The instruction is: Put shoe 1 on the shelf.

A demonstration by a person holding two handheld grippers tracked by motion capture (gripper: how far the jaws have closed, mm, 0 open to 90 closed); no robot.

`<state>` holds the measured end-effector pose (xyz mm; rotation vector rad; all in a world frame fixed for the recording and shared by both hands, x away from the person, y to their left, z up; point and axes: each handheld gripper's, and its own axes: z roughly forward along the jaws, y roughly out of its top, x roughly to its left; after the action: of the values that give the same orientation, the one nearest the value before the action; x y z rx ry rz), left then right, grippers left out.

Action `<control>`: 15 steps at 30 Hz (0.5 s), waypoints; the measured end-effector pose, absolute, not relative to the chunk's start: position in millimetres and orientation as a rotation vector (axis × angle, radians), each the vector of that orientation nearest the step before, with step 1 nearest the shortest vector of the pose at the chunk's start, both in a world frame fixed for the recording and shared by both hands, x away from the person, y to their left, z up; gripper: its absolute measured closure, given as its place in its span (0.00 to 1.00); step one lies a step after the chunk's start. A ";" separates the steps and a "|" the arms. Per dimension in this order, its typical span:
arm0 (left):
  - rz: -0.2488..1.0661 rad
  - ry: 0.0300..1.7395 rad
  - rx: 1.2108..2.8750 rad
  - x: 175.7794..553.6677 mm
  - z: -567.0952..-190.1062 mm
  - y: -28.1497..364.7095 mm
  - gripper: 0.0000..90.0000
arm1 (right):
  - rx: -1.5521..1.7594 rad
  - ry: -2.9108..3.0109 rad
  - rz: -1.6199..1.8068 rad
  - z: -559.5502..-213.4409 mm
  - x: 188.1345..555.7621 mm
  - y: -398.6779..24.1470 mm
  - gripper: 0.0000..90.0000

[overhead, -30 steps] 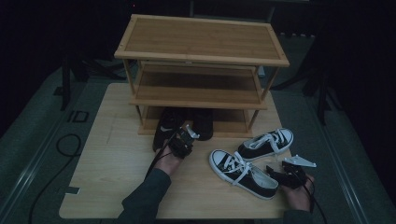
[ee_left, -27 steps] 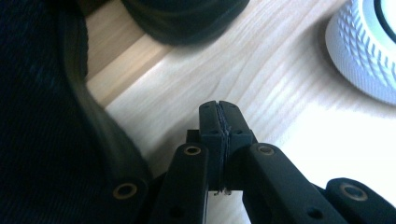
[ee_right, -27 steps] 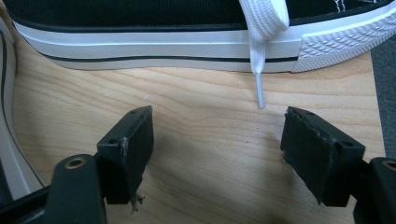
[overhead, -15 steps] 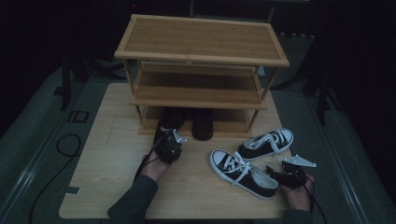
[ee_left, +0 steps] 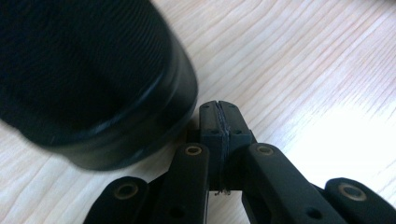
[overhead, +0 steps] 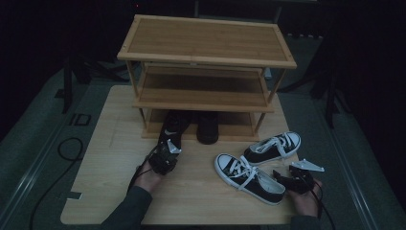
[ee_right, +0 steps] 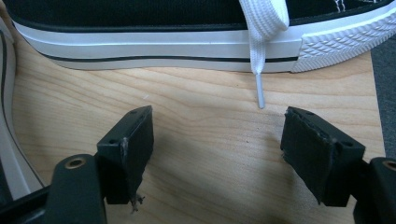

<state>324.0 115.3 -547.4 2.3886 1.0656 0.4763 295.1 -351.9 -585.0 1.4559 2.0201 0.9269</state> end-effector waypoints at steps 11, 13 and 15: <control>0.515 1.149 2.382 321.9 -552.7 137.9 1.00 | 1.456 2.020 0.927 -585.0 295.1 -351.9 0.28; 0.506 1.162 2.376 324.5 -553.4 138.7 1.00 | 1.456 2.020 0.927 -584.9 295.1 -351.9 0.28; 0.508 1.173 2.372 326.4 -554.8 137.7 1.00 | 1.456 2.020 0.927 -584.9 295.1 -351.9 0.28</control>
<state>326.4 137.7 -554.8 2.3720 1.1727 0.5079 295.1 -351.9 -584.9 1.4562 2.0202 0.9271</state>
